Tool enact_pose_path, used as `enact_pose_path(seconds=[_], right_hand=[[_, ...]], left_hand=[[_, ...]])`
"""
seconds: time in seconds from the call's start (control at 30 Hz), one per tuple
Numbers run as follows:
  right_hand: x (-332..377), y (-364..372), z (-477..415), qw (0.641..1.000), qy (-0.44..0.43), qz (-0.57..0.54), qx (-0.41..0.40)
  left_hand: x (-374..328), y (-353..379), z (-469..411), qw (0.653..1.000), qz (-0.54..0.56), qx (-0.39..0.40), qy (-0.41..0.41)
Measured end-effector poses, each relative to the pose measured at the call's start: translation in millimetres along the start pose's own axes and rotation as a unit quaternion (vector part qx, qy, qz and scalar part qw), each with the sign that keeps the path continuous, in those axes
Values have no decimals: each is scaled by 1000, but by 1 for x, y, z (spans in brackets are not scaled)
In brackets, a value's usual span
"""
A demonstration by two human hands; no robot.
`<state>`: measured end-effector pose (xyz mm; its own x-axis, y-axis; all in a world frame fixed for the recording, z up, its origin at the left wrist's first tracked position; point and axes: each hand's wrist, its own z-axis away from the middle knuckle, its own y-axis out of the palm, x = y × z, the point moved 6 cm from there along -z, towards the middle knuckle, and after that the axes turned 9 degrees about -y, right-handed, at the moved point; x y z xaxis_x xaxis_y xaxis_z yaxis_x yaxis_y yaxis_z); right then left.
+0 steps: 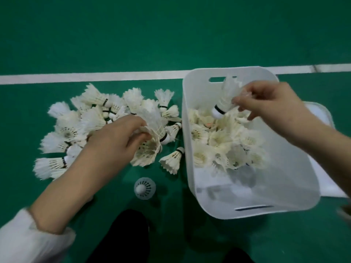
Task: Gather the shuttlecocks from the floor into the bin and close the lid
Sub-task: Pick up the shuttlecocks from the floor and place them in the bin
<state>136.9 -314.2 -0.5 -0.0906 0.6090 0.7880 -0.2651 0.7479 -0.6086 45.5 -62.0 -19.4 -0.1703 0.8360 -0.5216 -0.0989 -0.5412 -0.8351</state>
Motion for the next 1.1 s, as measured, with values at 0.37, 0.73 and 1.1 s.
enact_pose_path(seconds=[0.37, 0.73, 1.1], right_hand=[[-74, 33, 31, 990, -38, 122, 61], [-100, 72, 30, 944, -44, 272, 179], [-1, 55, 34, 956, -249, 141, 64]], left_hand=[[-4, 35, 5, 999, -34, 8, -10], [-6, 43, 5, 1000, 10, 11, -22], [-15, 46, 5, 997, 17, 28, 62]])
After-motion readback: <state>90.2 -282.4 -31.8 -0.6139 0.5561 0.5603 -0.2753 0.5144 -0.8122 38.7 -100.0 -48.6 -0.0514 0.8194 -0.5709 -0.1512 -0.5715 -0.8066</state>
